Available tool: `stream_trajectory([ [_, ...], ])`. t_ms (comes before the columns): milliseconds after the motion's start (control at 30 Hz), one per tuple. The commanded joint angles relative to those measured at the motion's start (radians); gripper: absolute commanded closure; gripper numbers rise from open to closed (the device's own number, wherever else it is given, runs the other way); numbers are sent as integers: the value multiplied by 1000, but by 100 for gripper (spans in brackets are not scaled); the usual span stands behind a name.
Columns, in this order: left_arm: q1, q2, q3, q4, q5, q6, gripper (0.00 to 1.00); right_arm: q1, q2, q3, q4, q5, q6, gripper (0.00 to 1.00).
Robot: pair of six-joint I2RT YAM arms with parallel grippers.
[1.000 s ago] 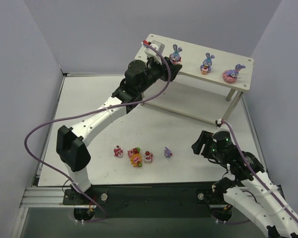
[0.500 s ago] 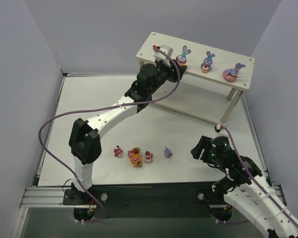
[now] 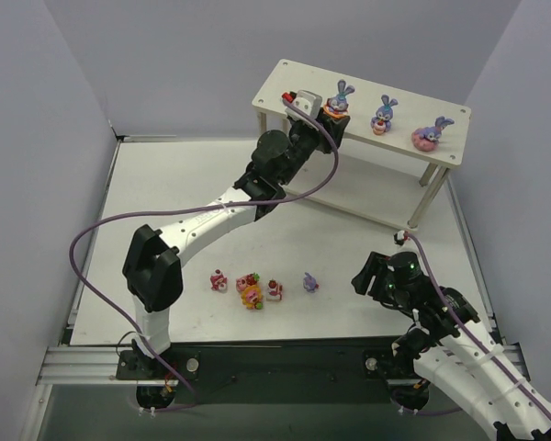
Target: Place and organize the plastic toys onto the shelf
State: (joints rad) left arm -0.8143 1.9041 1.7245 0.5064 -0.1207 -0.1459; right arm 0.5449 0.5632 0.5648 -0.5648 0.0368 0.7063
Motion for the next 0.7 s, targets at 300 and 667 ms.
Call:
stream_trajectory([
  [300,23,82,145,208,-11,5,100,7,27,-9,22,31,-5,44],
  [667,33,165,123,259,-20,6,100,12,27,-22,22,40,-4,44],
])
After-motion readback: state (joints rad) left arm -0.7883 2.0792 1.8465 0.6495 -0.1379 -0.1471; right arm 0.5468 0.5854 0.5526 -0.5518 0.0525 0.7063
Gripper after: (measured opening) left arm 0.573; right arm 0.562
